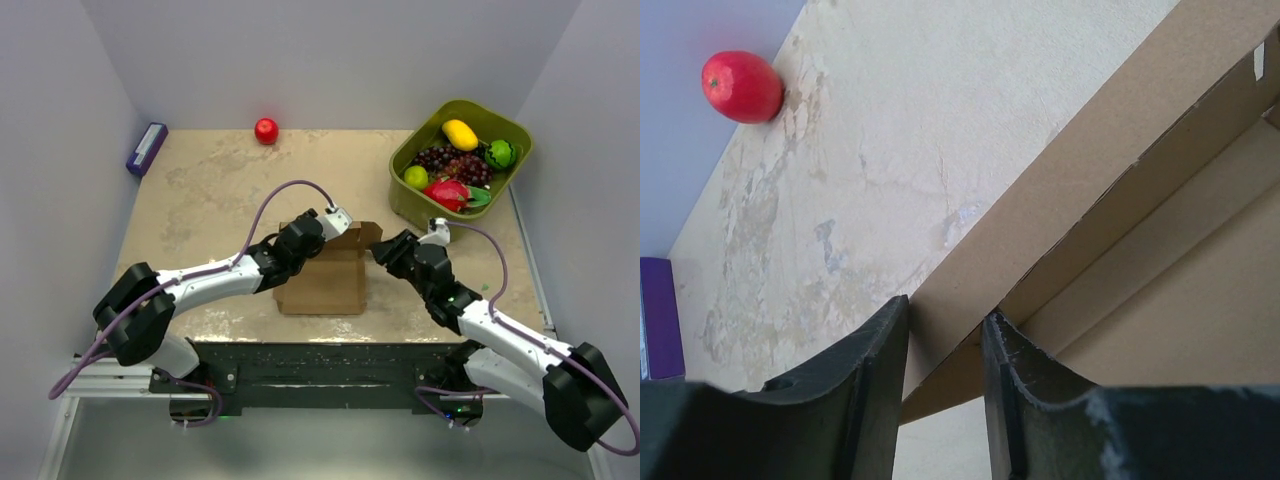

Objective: Fold the paper box

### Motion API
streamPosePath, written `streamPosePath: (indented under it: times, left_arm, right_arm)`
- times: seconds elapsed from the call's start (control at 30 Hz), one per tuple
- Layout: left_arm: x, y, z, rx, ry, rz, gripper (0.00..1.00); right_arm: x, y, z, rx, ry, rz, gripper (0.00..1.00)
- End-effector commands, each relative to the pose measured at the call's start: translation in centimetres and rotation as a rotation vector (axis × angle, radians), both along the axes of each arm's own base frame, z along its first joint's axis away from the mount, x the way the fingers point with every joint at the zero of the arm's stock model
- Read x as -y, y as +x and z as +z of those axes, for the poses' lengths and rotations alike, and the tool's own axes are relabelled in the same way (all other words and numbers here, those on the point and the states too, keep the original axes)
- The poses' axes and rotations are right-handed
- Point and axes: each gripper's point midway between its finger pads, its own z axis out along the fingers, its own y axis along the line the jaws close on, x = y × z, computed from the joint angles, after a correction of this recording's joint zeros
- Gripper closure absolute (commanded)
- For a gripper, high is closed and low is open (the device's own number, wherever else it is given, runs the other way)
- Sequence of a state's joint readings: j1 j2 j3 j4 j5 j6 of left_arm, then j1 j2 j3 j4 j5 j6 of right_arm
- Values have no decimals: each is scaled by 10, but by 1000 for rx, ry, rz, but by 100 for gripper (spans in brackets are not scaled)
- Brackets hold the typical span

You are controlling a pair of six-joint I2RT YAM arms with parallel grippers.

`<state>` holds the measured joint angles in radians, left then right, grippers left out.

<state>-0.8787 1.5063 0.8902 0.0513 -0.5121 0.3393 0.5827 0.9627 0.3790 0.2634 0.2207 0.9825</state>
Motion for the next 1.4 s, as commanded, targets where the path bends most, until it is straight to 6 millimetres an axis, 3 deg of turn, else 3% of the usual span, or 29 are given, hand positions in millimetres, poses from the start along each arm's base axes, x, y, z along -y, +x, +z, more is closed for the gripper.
streamPosePath:
  times: [0.0,0.27,0.4,0.97,1.1,1.37]
  left_arm:
    - [0,-7,-18,-53,38,-11,65]
    - [0,-8,-20,-52,45,-8,69]
    - [0,-8,-20,-51,47,-9,70]
    - [3,-9,-20,-55,39,-16,82]
    - [3,-9,-21,-57,41,-17,85]
    - [4,-10,-23,-62,44,-19,92]
  right_arm:
    - [4,-5,-20,-2,-169,35,52]
    - [-22,3,-24,17,-403,88,57]
    - [-22,17,-44,-45,-491,50,66]
    - [-27,49,-68,-47,-611,-1,72]
    - [-34,57,-68,-8,-639,22,81]
    - [-42,63,-63,80,-668,76,83]
